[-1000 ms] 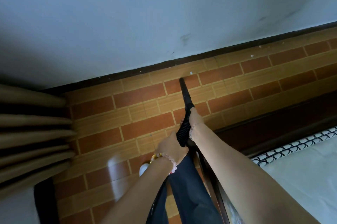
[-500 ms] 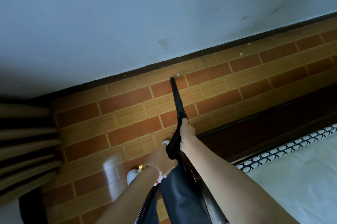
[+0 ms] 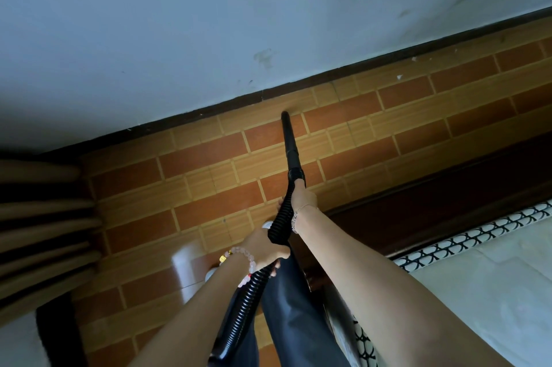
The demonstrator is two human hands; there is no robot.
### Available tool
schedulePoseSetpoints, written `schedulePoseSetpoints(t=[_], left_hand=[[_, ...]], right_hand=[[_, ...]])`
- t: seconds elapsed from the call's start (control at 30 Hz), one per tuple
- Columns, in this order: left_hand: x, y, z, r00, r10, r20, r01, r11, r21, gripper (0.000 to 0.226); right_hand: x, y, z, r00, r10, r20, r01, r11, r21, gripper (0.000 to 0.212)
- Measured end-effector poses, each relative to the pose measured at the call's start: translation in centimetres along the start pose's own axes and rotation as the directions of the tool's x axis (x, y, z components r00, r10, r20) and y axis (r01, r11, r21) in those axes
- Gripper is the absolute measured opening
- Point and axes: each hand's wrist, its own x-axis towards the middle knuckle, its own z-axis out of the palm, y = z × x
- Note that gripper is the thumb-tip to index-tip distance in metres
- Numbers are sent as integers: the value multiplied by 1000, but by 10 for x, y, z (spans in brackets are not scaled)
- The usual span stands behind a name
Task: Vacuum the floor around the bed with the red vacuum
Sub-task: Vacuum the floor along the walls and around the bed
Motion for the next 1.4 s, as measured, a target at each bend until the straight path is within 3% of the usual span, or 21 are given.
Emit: schedulePoseSetpoints(t=[0.2,0.3,0.4,0.5,0.63,0.8,0.93,1.1,1.3,1.4], left_hand=[[6,-10,-10,990,90,113,-59,965,-256,26],[10,-10,-10,981,172,88,-132,928,-349,28],[12,-7,-13,985,158,65,-116,900,-421,28],[9,-5,-17,979,198,54,-150,871,-467,31],[2,-3,-19,973,231,-17,-220,900,-377,35],[-7,2,-16,977,212,-21,-210,936,-284,19],[-13,-1,-19,956,292,-17,-288,933,-213,15],[-17,7,-29,931,362,-45,-365,924,-118,11],[-27,37,-45,932,358,-61,-359,934,-2,28],[-30,61,-56,928,373,-9,-372,927,47,23]], right_hand=[[-11,-9,9,998,-24,57,24,1000,5,46],[-18,-17,14,993,-31,118,31,1000,1,47],[-17,-24,16,989,-41,145,46,998,-33,54],[-21,-31,11,982,-30,186,34,999,-15,35],[-18,-34,6,974,-33,223,35,999,-3,17],[-19,-34,8,980,-23,199,31,999,-34,28],[-11,-34,7,983,-37,178,49,997,-64,40],[-22,-50,1,970,6,242,-30,995,94,17],[-37,-78,3,964,-14,264,-48,972,229,12],[-38,-98,4,964,-13,265,-67,954,293,16]])
